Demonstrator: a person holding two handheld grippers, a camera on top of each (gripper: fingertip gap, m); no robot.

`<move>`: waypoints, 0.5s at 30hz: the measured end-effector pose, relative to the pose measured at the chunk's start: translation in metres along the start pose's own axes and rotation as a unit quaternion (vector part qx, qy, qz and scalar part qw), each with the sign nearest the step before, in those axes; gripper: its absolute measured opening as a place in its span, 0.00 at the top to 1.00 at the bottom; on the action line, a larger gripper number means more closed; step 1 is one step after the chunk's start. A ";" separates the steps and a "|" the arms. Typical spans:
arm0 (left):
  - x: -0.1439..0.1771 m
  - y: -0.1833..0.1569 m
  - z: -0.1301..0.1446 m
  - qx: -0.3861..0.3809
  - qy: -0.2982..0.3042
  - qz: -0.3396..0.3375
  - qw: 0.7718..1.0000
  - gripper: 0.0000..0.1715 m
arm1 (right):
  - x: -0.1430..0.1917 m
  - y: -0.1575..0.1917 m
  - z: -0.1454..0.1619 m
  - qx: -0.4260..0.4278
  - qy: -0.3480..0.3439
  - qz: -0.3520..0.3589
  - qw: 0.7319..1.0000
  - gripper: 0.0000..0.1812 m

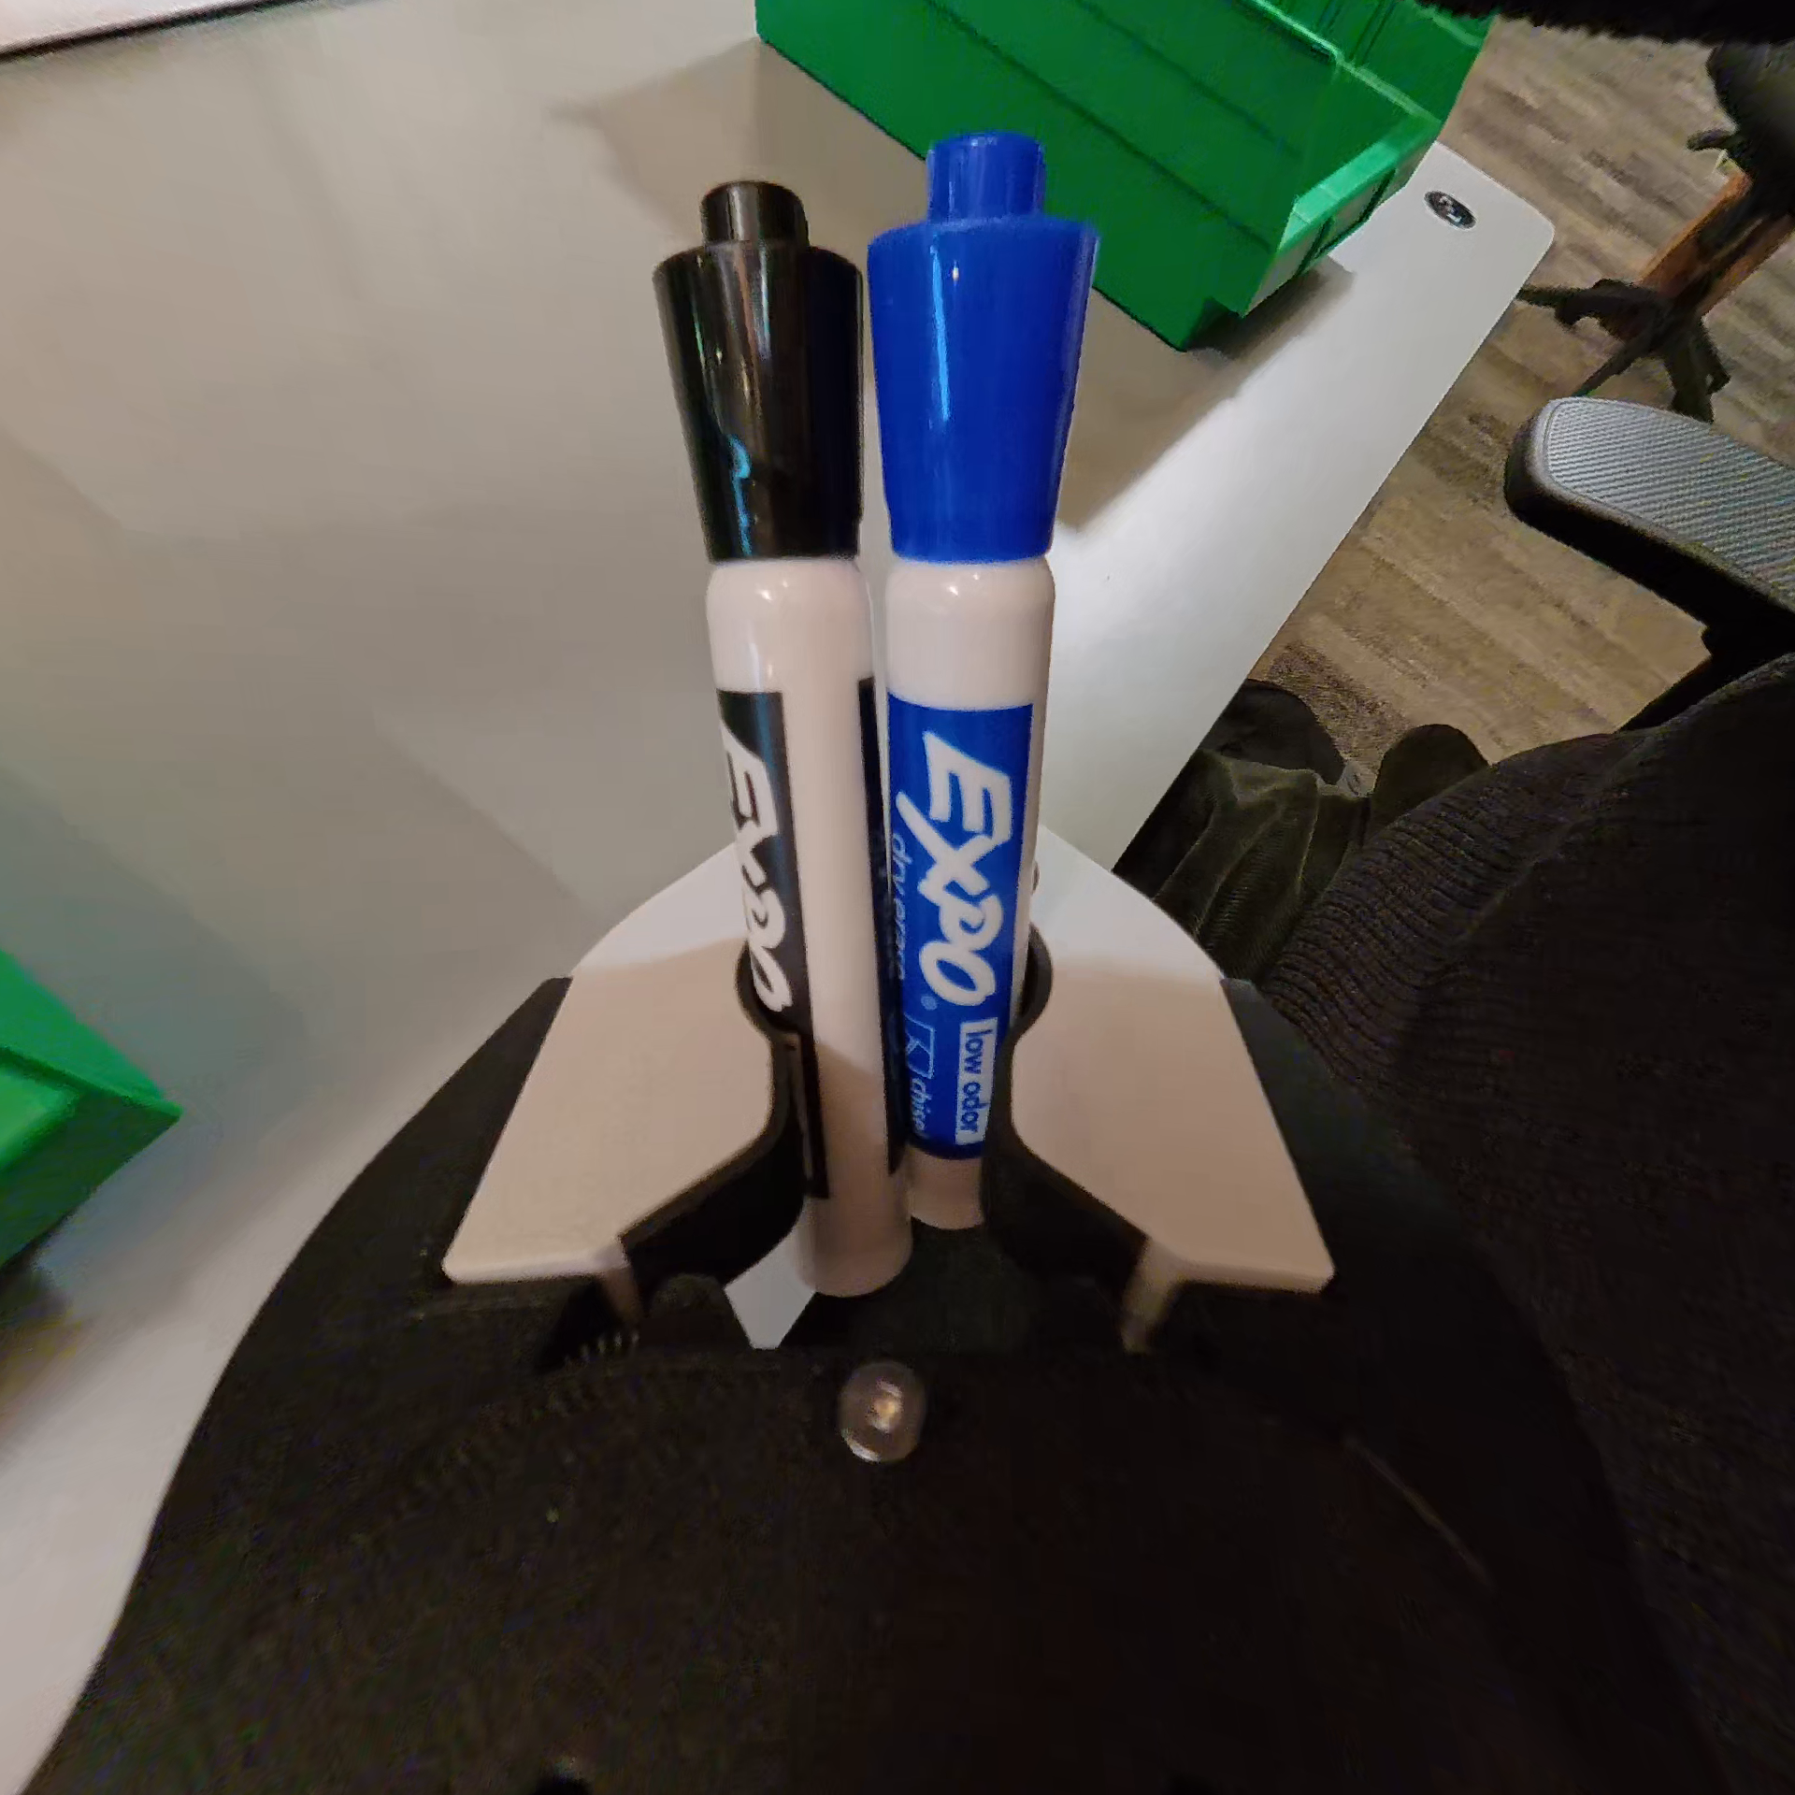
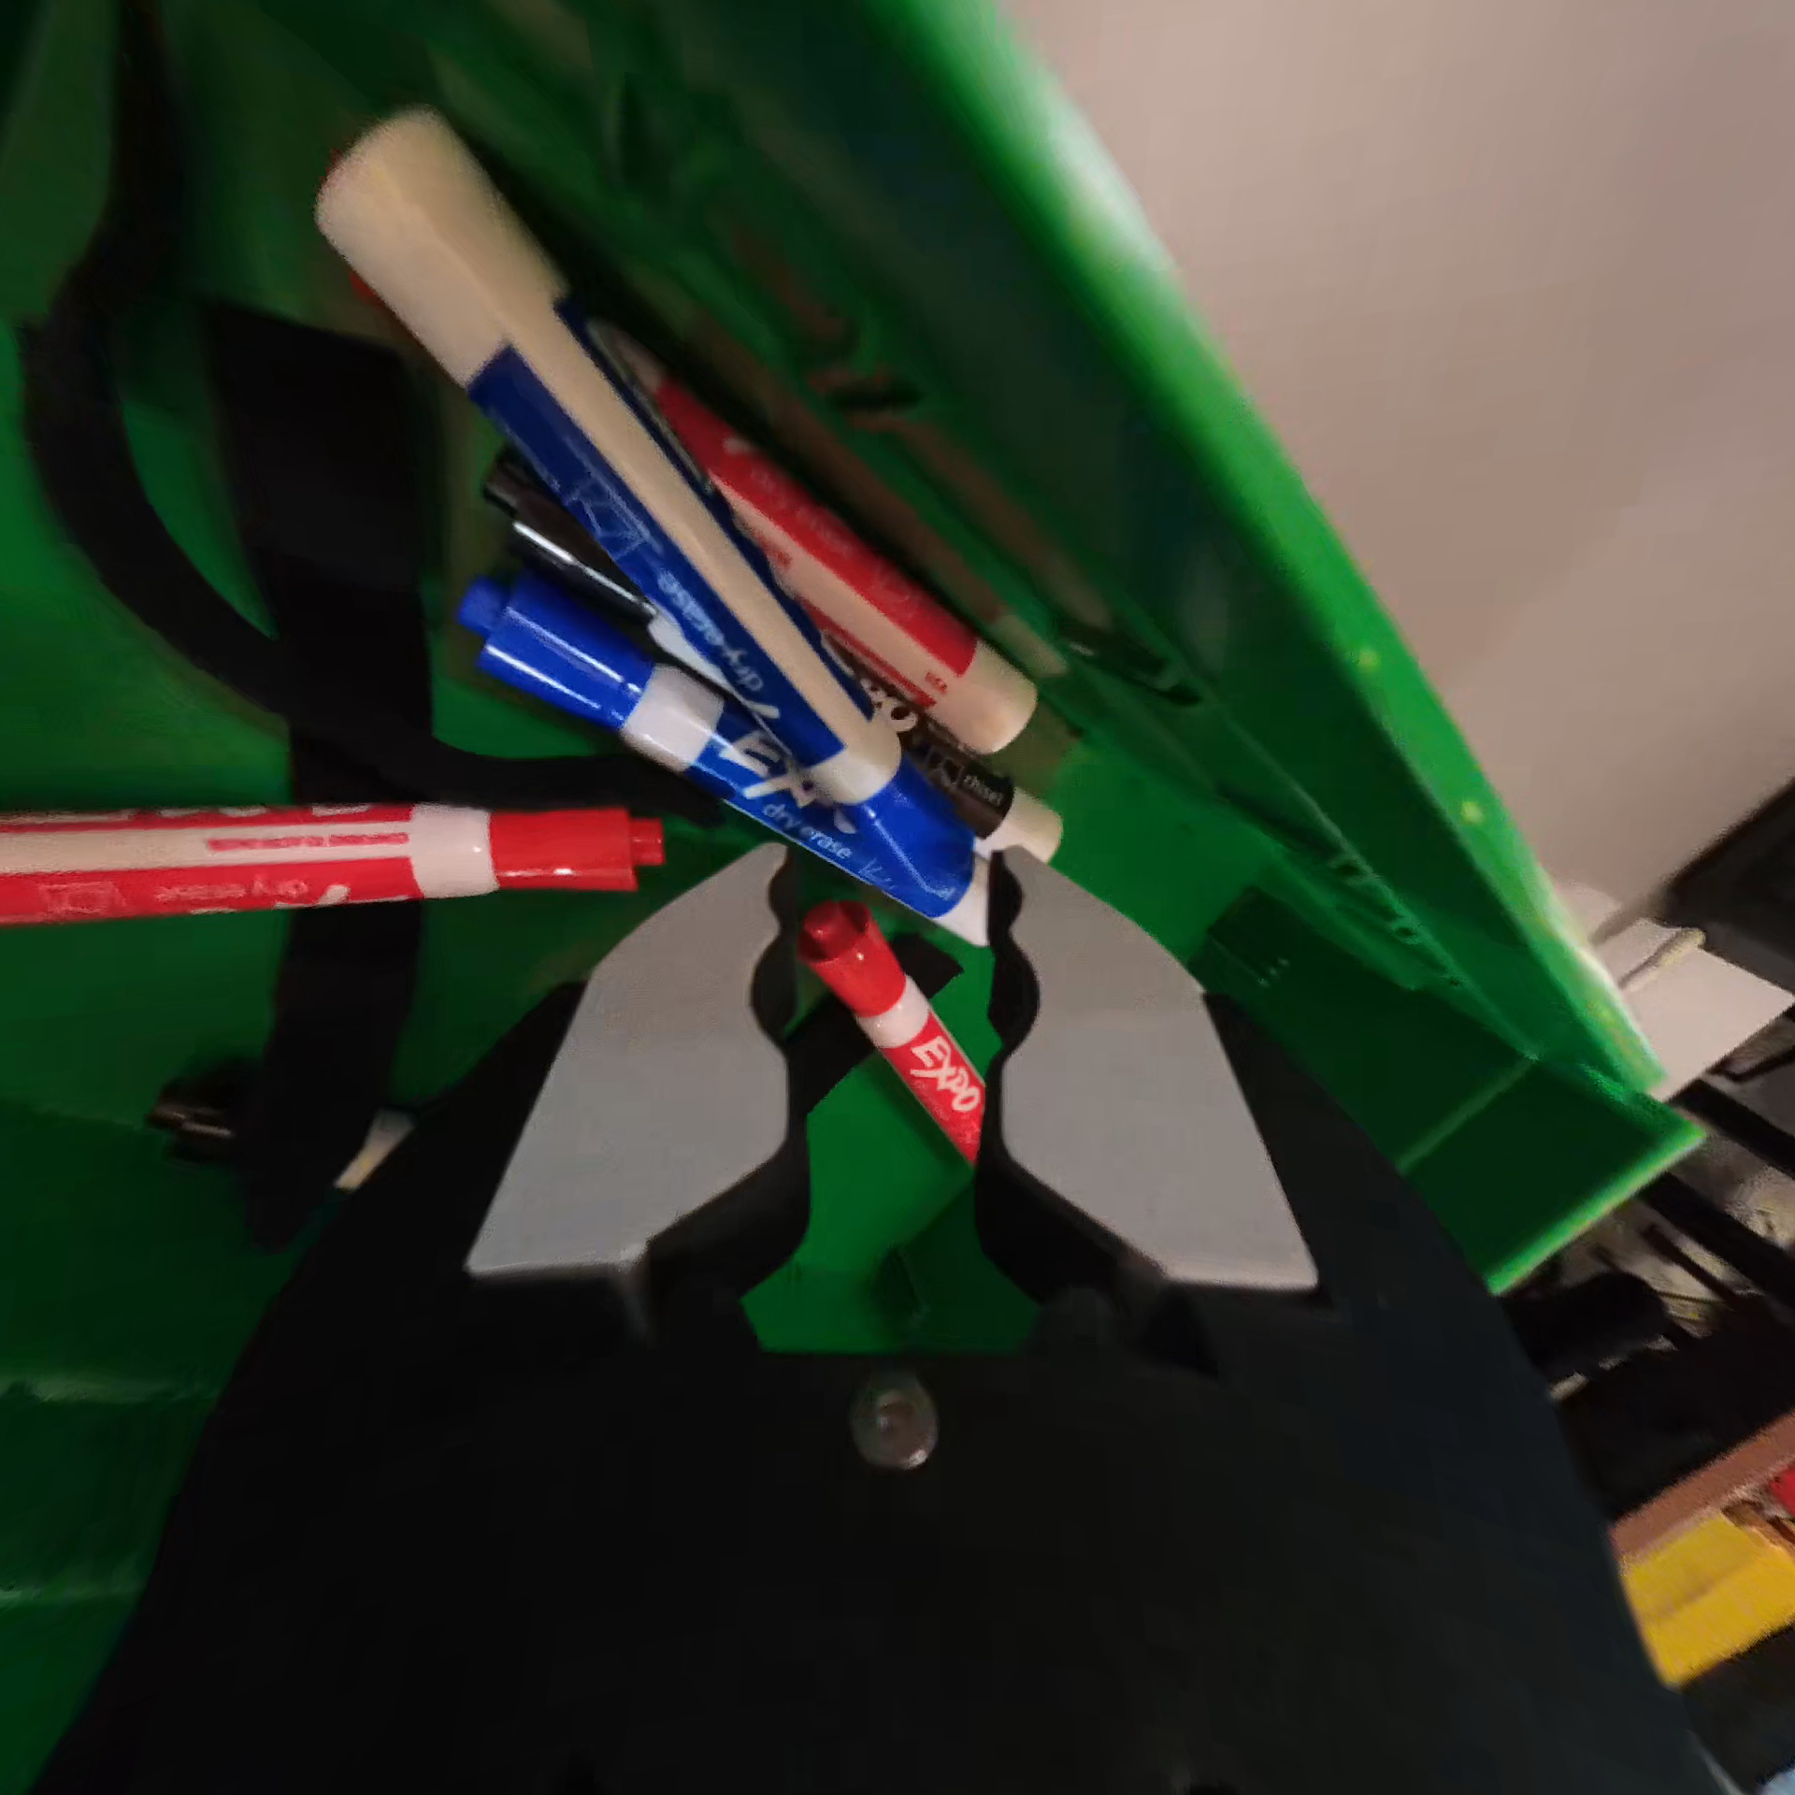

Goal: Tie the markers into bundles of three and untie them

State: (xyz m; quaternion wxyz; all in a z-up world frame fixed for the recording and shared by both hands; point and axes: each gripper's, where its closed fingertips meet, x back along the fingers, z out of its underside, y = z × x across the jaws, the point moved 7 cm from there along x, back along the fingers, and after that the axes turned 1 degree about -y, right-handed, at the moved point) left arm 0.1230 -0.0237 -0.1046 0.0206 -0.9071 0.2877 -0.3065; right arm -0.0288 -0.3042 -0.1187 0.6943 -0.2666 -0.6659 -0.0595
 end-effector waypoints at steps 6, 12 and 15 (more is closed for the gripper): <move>-0.004 0.005 0.007 -0.015 0.015 -0.019 1.000 0.75 | 0.008 0.010 0.009 0.027 -0.022 0.027 0.999 0.88; -0.008 0.008 0.011 -0.007 0.024 -0.015 1.000 0.75 | 0.080 0.029 0.057 -0.073 -0.105 0.071 0.989 0.89; -0.009 0.007 0.011 -0.006 0.027 -0.014 1.000 0.75 | 0.125 0.054 0.091 -0.146 -0.162 0.100 0.971 0.89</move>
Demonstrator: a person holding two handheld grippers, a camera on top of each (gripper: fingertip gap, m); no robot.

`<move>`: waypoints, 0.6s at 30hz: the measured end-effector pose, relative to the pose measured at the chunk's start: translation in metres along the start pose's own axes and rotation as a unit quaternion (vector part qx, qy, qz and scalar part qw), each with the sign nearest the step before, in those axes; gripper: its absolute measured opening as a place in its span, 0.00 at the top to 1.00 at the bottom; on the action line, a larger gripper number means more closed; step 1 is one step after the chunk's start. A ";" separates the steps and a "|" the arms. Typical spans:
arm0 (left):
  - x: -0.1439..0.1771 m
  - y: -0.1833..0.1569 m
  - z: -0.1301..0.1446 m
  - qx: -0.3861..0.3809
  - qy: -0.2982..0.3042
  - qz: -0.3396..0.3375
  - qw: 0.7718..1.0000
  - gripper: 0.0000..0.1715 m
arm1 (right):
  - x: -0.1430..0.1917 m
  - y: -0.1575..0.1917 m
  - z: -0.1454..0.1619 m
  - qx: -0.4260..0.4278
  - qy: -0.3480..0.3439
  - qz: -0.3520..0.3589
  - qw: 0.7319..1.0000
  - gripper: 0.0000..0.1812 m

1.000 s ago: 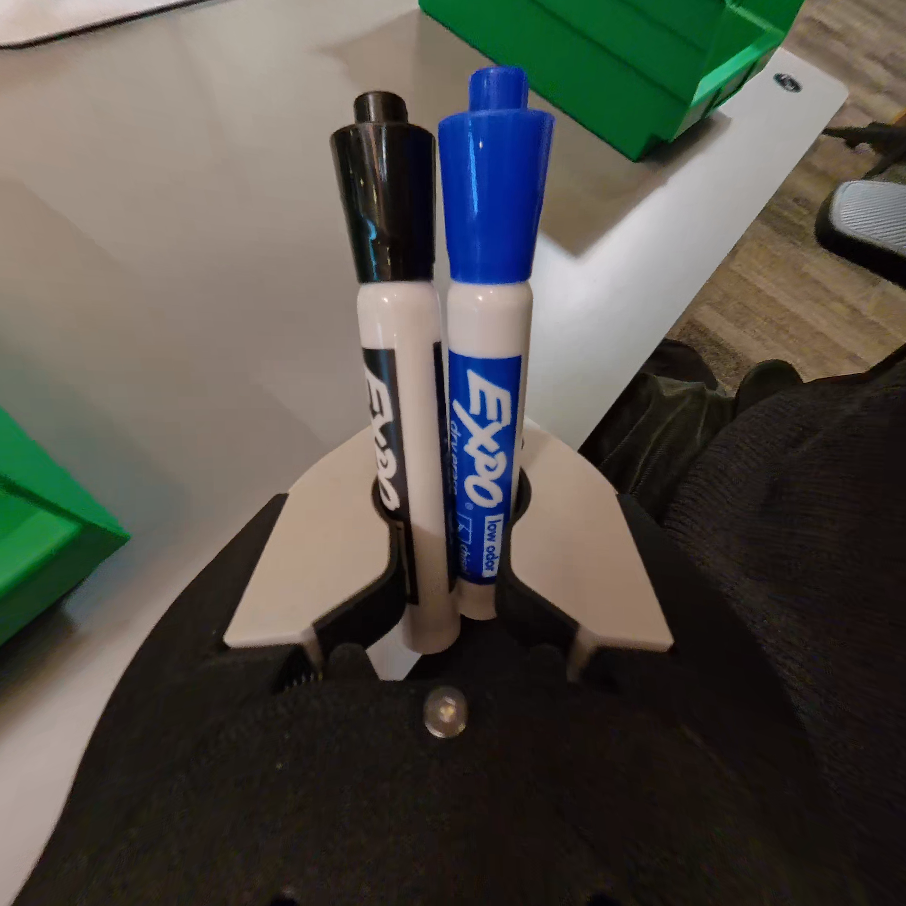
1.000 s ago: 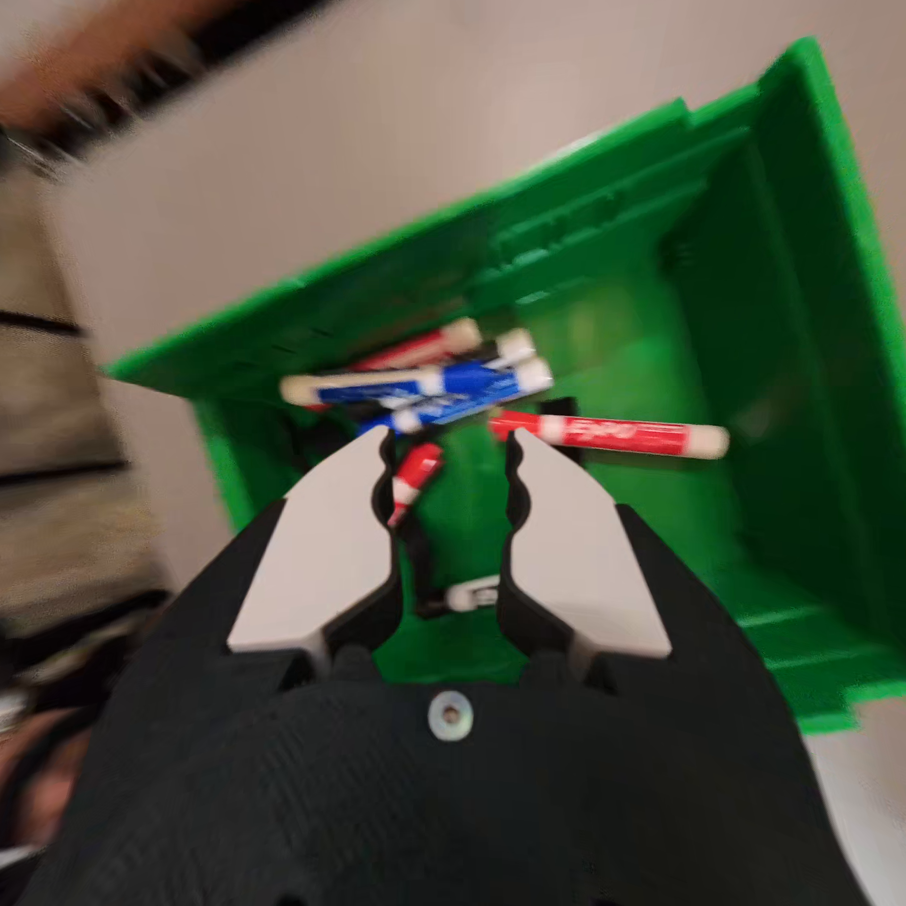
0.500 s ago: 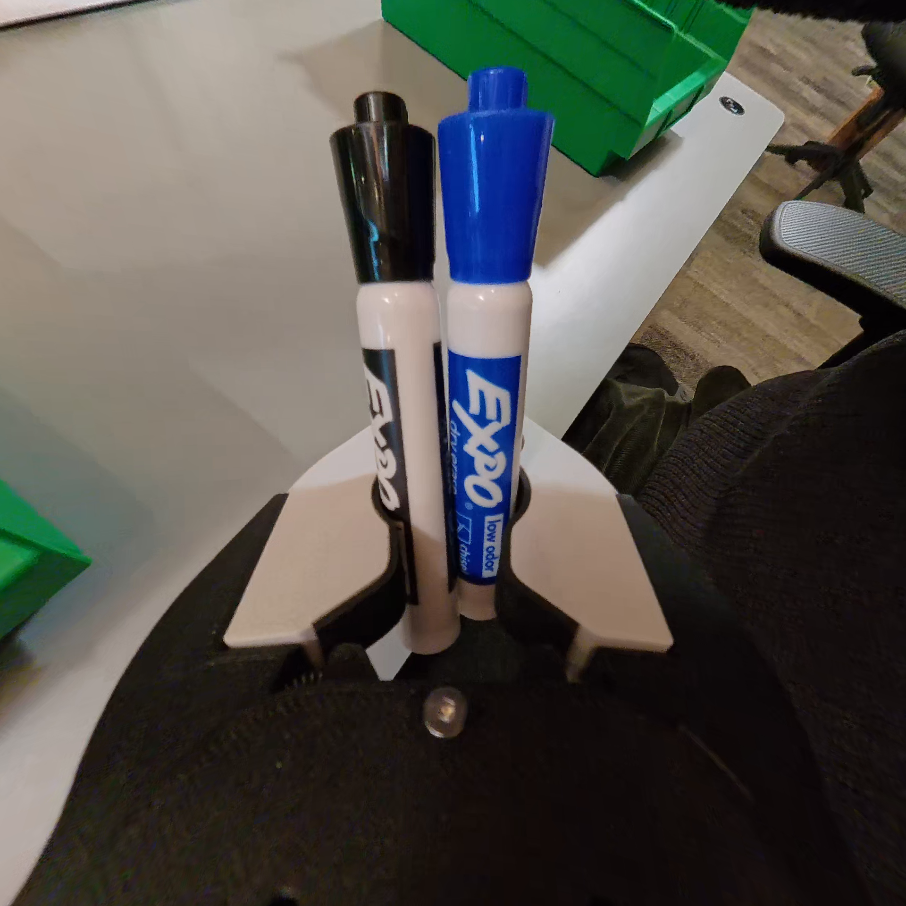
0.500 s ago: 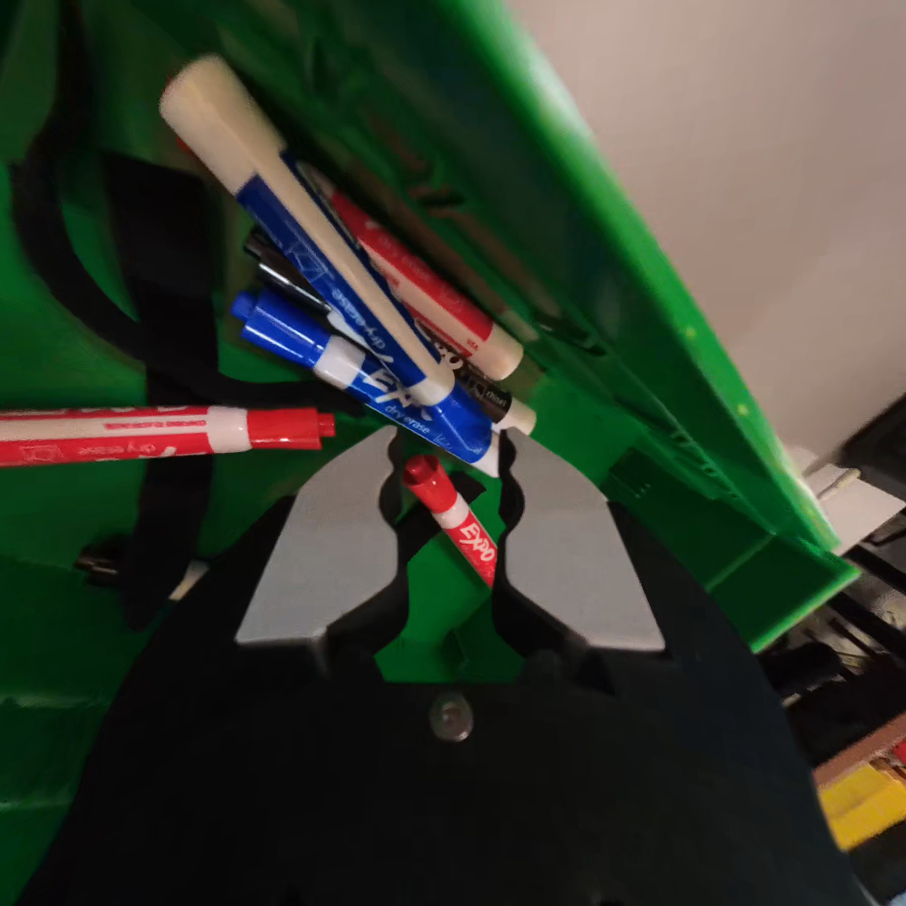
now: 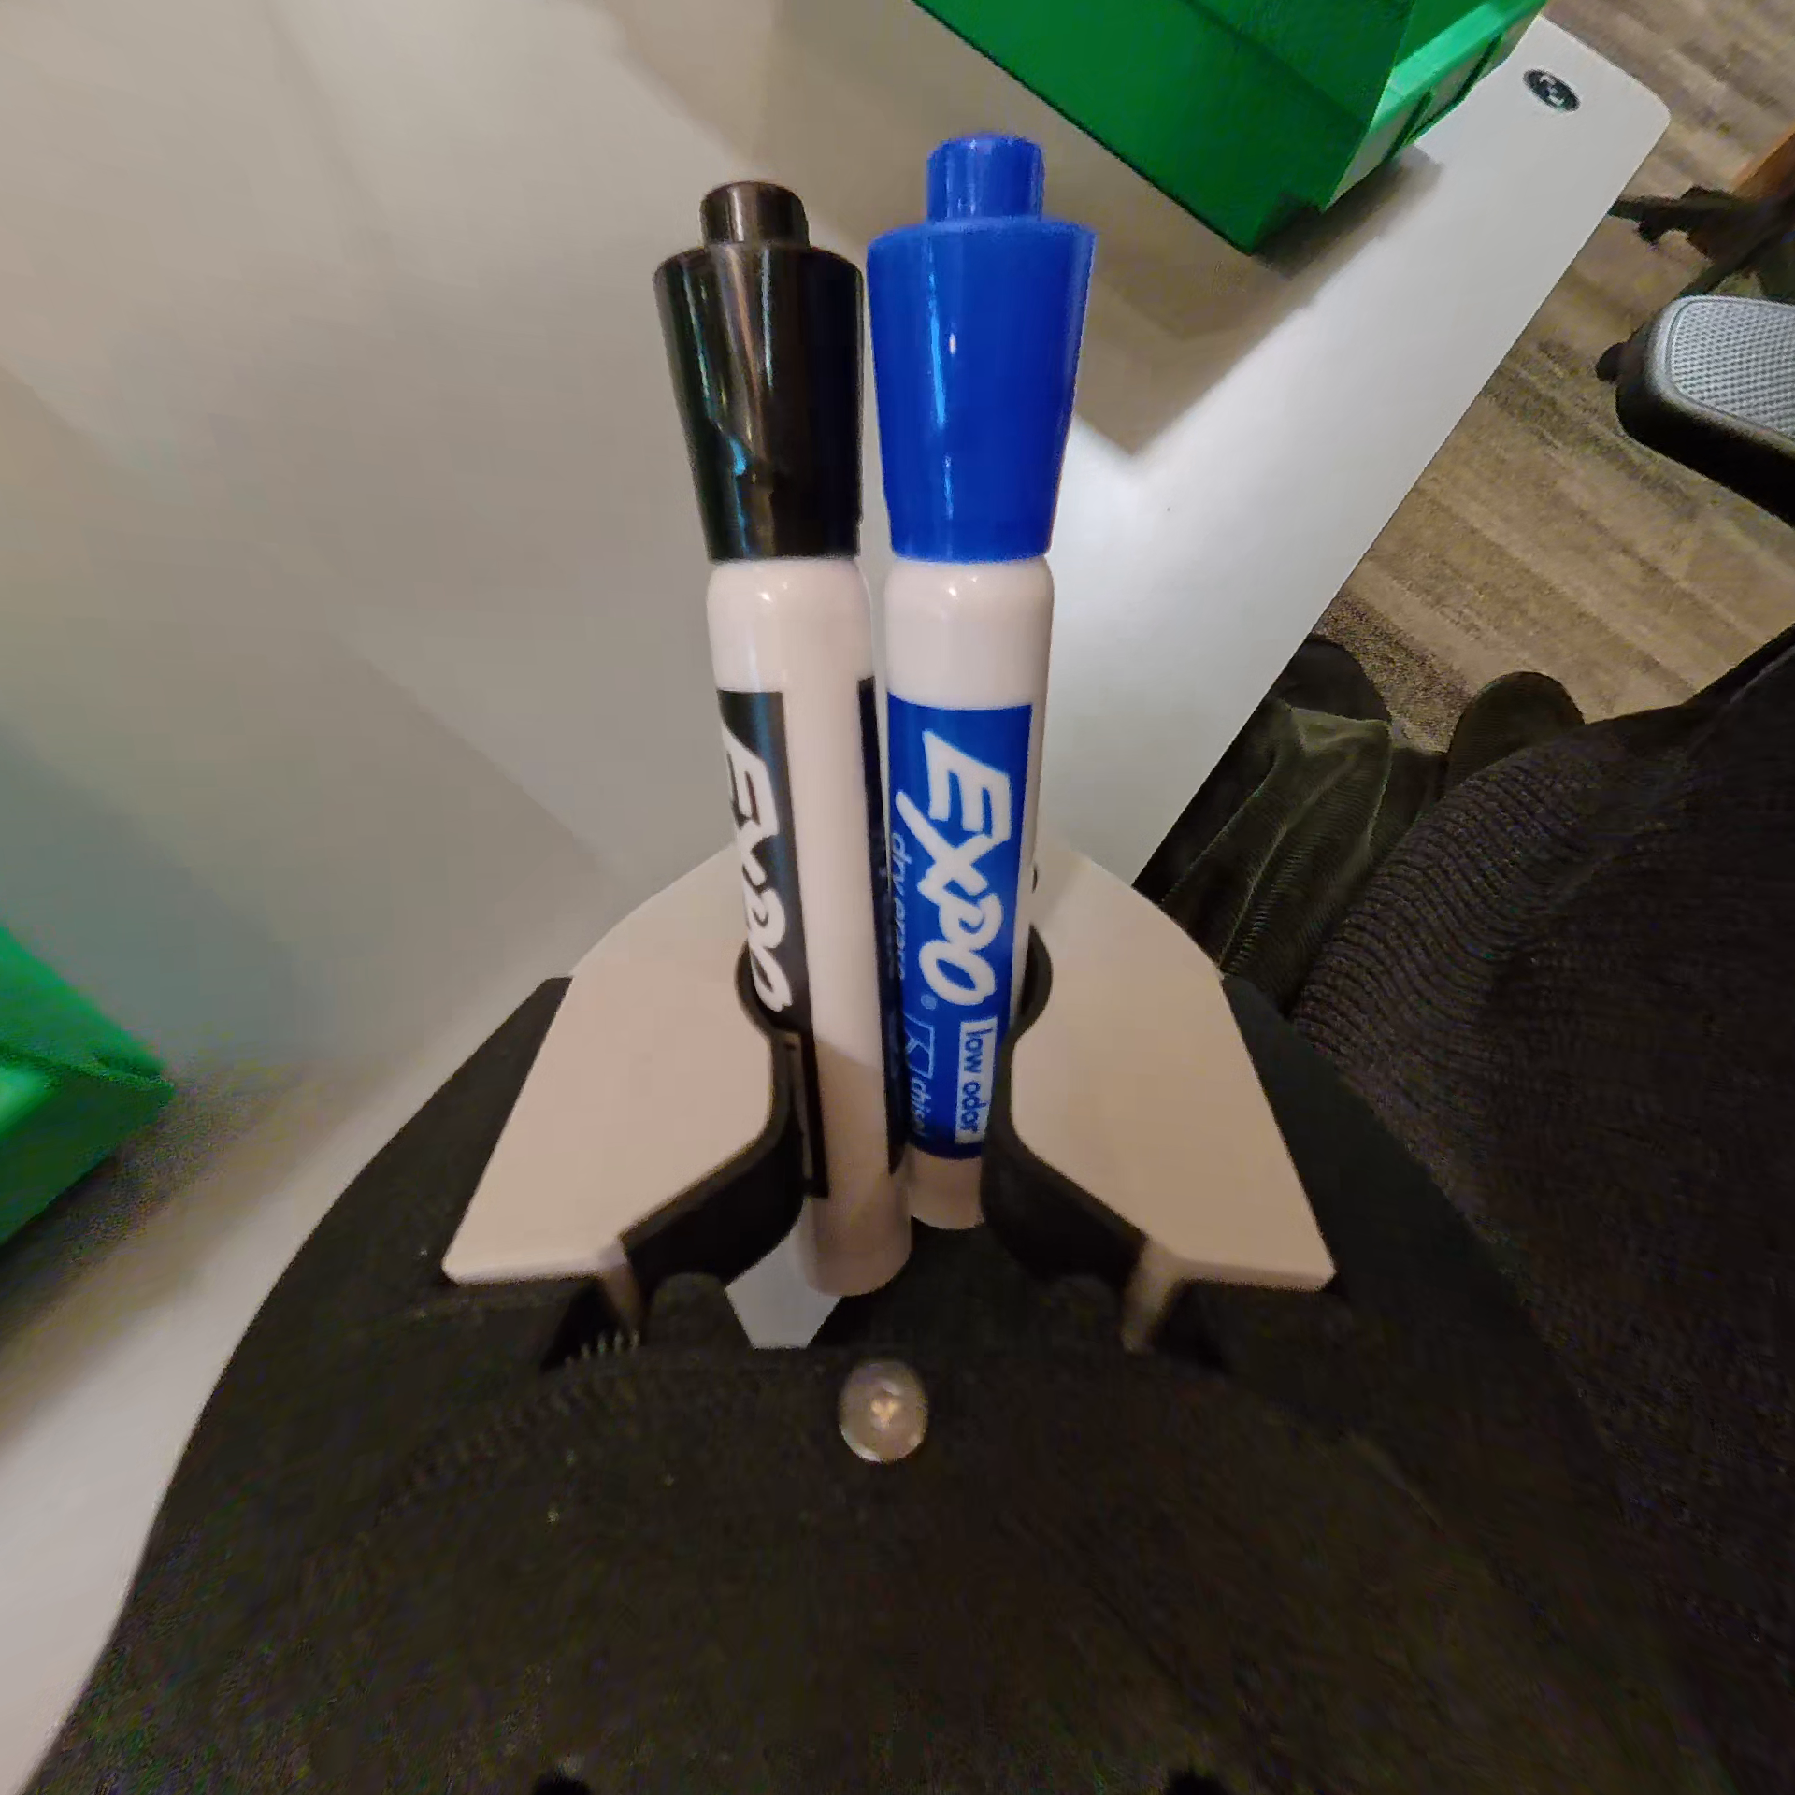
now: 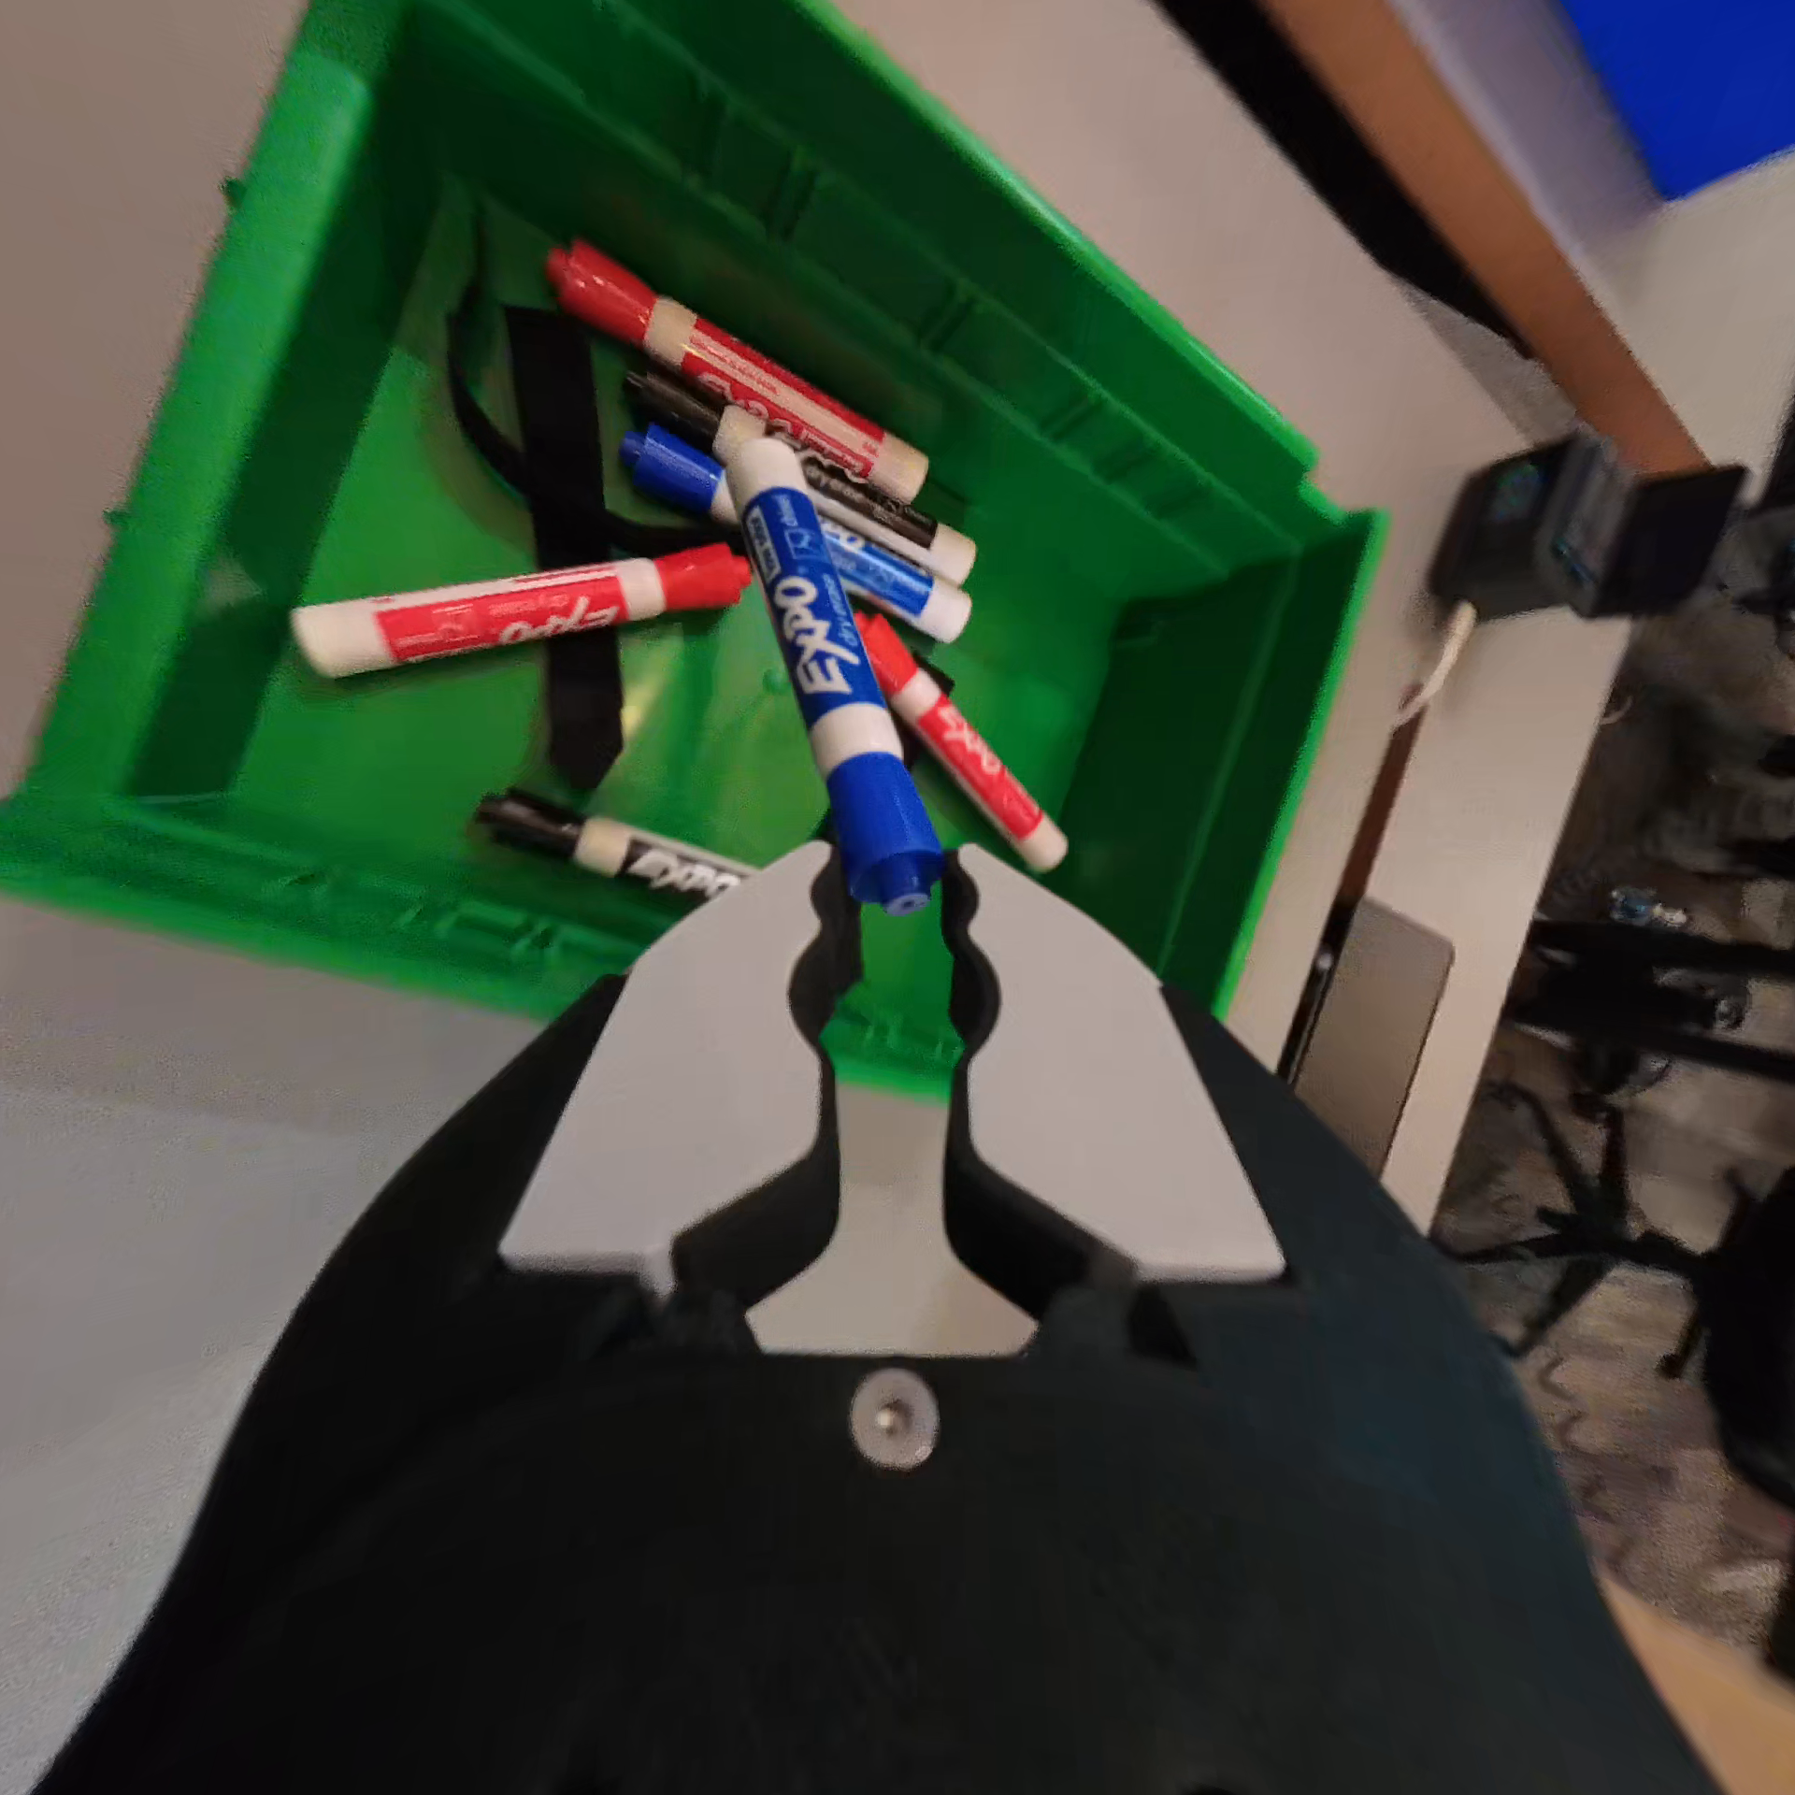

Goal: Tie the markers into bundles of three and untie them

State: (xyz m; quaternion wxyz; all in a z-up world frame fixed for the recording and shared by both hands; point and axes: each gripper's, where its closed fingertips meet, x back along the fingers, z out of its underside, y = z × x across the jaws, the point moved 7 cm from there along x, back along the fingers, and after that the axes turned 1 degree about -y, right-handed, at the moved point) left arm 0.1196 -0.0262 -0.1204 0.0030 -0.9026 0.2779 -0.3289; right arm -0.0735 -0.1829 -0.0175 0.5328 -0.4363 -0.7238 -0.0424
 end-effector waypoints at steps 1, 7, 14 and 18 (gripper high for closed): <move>-0.001 0.000 0.000 0.002 0.002 0.003 1.000 0.75 | 0.019 0.004 0.008 -0.022 -0.017 0.009 1.000 0.89; -0.006 0.001 0.002 0.017 0.016 0.014 1.000 0.74 | 0.124 0.057 0.055 -0.122 -0.090 0.040 0.988 0.89; -0.016 -0.001 -0.004 -0.023 0.066 0.018 0.997 0.75 | 0.194 0.144 0.087 -0.086 -0.049 0.062 0.993 0.89; -0.030 -0.003 -0.009 -0.080 0.113 0.009 0.990 0.75 | 0.212 0.184 0.096 -0.062 -0.039 0.039 0.997 0.89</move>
